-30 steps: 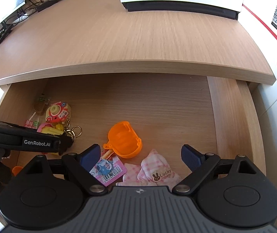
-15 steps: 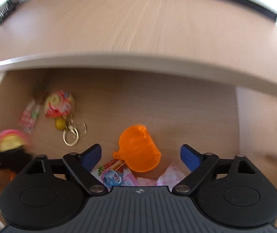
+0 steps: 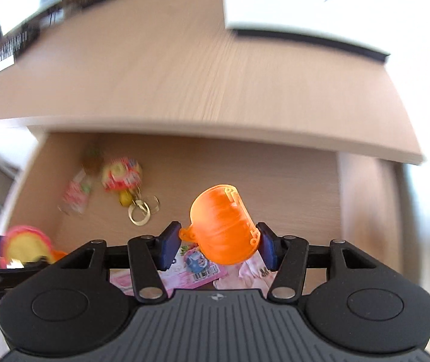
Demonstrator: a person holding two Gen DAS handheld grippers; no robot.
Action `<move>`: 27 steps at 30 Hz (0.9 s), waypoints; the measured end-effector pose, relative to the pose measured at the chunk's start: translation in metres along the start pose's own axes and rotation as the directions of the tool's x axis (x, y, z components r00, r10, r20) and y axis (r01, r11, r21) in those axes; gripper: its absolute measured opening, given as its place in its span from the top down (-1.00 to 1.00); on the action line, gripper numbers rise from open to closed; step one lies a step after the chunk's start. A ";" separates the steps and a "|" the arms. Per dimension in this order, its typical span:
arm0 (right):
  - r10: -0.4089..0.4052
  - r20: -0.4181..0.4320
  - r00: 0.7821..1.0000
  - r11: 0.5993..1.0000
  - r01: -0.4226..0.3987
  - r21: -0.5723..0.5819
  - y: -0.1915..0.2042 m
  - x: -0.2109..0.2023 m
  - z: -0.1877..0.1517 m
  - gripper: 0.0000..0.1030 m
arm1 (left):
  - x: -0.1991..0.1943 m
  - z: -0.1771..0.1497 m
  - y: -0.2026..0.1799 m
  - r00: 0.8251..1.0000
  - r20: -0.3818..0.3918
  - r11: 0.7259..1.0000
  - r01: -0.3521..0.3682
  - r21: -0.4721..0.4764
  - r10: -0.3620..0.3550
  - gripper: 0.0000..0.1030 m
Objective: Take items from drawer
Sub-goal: 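Grasp the orange plastic cup with the right tool while the left tool lifts the keychain, then set the keychain on the desktop with the left tool while the right tool sets the cup beside it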
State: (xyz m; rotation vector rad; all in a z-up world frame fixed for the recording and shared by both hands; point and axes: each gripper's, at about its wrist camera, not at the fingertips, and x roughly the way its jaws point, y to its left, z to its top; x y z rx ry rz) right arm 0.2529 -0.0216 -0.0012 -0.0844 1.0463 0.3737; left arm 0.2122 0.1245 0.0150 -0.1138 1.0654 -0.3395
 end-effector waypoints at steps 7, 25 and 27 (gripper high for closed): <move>-0.053 0.155 0.986 0.998 0.050 0.024 -0.004 -0.052 -0.002 -0.05 | 0.001 0.088 -0.005 0.971 0.237 0.999 0.025 0.036 -0.033 0.08; -0.136 0.168 0.976 0.991 0.137 0.009 -0.033 -0.038 0.004 -0.05 | 0.115 0.155 -0.036 0.977 0.186 0.986 -0.121 0.110 0.099 -0.01; -0.137 0.181 0.974 0.990 0.140 -0.005 -0.031 -0.036 0.010 -0.05 | 0.108 0.153 -0.032 0.975 0.204 0.990 -0.109 0.095 0.087 -0.01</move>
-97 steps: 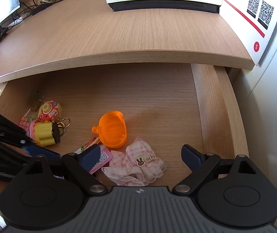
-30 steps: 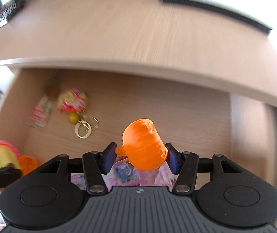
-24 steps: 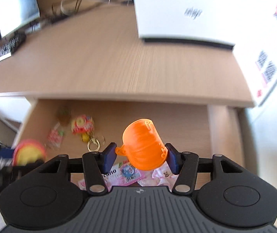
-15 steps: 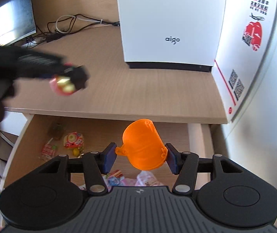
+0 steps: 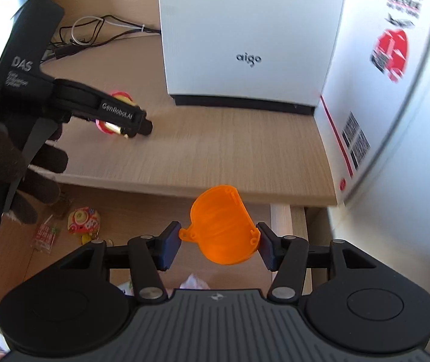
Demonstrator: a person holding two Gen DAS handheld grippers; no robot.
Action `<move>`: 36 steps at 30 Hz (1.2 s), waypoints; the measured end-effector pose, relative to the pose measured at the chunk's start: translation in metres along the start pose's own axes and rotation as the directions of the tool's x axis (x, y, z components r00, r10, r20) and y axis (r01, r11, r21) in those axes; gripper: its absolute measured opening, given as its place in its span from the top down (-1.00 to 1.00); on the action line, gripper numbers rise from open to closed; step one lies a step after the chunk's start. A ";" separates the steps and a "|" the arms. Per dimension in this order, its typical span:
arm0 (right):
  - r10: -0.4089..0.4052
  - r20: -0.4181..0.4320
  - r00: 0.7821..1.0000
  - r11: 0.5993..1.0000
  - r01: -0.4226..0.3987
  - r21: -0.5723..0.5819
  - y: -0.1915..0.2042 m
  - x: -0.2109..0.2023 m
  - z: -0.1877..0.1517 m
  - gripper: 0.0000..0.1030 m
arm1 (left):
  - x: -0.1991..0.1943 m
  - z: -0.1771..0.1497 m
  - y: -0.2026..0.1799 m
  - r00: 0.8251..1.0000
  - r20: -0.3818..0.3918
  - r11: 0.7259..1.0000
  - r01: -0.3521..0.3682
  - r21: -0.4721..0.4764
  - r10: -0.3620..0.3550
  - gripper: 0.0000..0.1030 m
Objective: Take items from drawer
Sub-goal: 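Set the keychain on the desktop with the left tool while the right tool sets the cup beside it, then move both open tools back down into the drawer toward the remaining toys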
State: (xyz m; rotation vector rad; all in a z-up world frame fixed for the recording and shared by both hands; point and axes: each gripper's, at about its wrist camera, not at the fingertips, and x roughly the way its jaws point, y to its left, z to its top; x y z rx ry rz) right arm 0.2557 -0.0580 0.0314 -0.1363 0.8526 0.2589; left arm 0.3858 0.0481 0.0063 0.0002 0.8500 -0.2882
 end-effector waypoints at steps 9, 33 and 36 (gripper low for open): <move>-0.017 0.069 0.997 0.999 0.020 -0.044 0.006 0.035 0.048 -0.05 | -0.059 -0.006 0.022 0.995 0.096 0.997 0.020 -0.076 -0.013 0.00; 0.083 0.191 0.978 0.997 -0.080 -0.023 0.013 0.002 0.026 -0.26 | -0.086 -0.128 0.038 0.987 -0.138 0.995 0.070 -0.072 -0.079 0.01; 0.105 0.121 0.987 0.993 -0.098 -0.060 0.017 -0.006 -0.009 -0.30 | -0.075 -0.126 0.032 0.989 -0.134 0.996 0.055 -0.065 -0.063 0.01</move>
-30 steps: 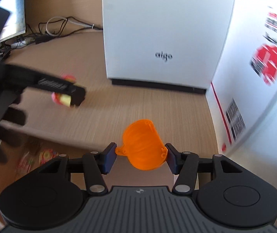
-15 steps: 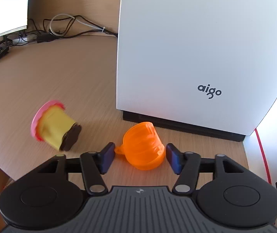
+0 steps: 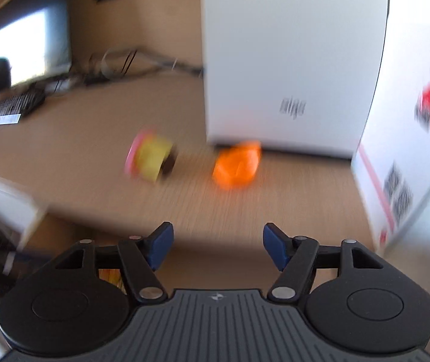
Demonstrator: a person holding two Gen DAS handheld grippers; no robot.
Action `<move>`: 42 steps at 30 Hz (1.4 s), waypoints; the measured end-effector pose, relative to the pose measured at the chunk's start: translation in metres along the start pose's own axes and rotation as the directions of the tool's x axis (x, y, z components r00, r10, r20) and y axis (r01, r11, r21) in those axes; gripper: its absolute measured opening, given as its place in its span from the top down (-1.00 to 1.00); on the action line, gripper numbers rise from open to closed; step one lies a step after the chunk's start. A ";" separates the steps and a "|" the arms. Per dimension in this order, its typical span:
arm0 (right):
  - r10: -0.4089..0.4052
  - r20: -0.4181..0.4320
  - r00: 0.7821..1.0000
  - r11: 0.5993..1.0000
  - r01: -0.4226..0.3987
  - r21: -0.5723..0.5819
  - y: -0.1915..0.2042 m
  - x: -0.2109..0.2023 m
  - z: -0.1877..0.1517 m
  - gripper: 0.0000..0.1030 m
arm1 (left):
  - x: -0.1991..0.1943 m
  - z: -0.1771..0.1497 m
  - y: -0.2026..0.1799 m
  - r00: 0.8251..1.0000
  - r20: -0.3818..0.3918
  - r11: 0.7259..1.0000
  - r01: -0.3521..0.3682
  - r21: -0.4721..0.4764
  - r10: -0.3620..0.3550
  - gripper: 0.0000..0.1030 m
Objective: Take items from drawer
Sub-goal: 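Move both open tools back down into the drawer toward the remaining toys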
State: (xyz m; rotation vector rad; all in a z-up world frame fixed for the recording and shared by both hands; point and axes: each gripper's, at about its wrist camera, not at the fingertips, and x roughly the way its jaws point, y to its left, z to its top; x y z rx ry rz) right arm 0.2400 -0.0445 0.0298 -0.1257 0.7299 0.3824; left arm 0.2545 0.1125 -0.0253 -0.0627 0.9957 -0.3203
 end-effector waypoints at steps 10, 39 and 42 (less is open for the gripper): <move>-0.016 -0.152 0.988 1.000 0.017 0.002 0.007 0.017 -0.072 -0.28 | 0.044 0.005 -0.021 0.991 -0.014 0.960 -0.126 0.250 0.134 0.01; 0.161 -0.203 0.966 0.968 -0.114 0.224 -0.024 0.032 -0.072 -0.28 | 0.086 0.013 -0.004 0.978 -0.061 0.952 -0.177 0.249 0.197 -0.05; 0.164 -0.205 0.965 0.967 -0.116 0.228 -0.025 0.032 -0.072 -0.28 | 0.082 0.008 0.001 0.979 -0.059 0.965 -0.182 0.189 0.196 -0.04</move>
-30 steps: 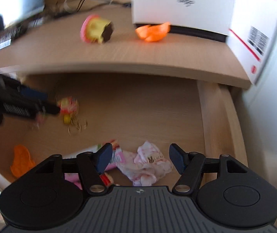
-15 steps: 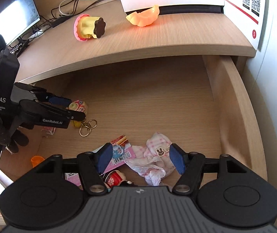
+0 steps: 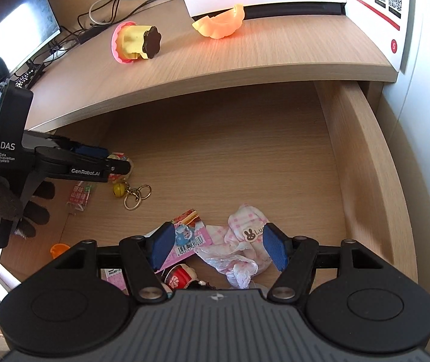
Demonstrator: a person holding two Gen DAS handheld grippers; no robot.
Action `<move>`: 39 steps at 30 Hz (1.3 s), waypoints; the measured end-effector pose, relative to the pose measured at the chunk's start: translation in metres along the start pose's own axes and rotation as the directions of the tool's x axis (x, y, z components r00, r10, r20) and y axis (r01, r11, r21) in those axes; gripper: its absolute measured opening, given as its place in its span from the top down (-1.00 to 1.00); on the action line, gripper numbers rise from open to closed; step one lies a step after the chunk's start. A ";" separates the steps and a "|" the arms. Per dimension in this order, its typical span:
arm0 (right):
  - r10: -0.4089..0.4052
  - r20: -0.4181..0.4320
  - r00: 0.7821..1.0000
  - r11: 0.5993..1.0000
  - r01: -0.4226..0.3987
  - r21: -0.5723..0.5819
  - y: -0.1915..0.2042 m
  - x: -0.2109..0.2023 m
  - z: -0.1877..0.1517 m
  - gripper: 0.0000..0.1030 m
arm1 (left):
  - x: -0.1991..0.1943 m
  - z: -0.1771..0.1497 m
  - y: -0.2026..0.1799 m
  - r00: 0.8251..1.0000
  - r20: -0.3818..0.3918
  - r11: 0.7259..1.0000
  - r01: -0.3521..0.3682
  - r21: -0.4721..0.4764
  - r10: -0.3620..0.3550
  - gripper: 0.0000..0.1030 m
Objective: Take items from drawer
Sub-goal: 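Move both open tools back down into the drawer toward the remaining toys, then grasp the red Hello Kitty keychain with the left tool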
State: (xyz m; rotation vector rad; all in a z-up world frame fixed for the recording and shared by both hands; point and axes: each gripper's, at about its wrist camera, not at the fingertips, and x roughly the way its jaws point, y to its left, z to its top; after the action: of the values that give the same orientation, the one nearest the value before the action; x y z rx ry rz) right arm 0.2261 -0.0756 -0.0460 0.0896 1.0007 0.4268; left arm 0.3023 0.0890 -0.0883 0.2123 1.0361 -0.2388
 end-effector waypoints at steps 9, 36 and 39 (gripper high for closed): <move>0.006 -0.010 1.000 1.000 -0.006 0.015 -0.003 0.000 0.000 -0.28 | -0.019 -0.012 -0.025 0.983 0.024 0.978 0.181 0.098 -0.185 -0.25; -0.071 -0.030 0.997 0.997 0.072 0.032 0.002 0.001 0.004 -0.28 | -0.002 -0.009 -0.042 0.993 -0.085 0.994 0.069 -0.088 -0.077 -0.21; -0.119 -0.031 0.992 0.990 0.116 -0.084 0.019 -0.003 0.007 -0.28 | -0.012 -0.010 -0.029 0.984 -0.098 0.977 0.131 -0.169 -0.149 -0.20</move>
State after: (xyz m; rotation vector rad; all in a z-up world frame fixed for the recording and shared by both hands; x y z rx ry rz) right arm 0.2247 -0.0584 -0.0350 -0.0509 1.0170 0.3625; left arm 0.2796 0.0651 -0.0841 0.0044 1.1759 -0.2713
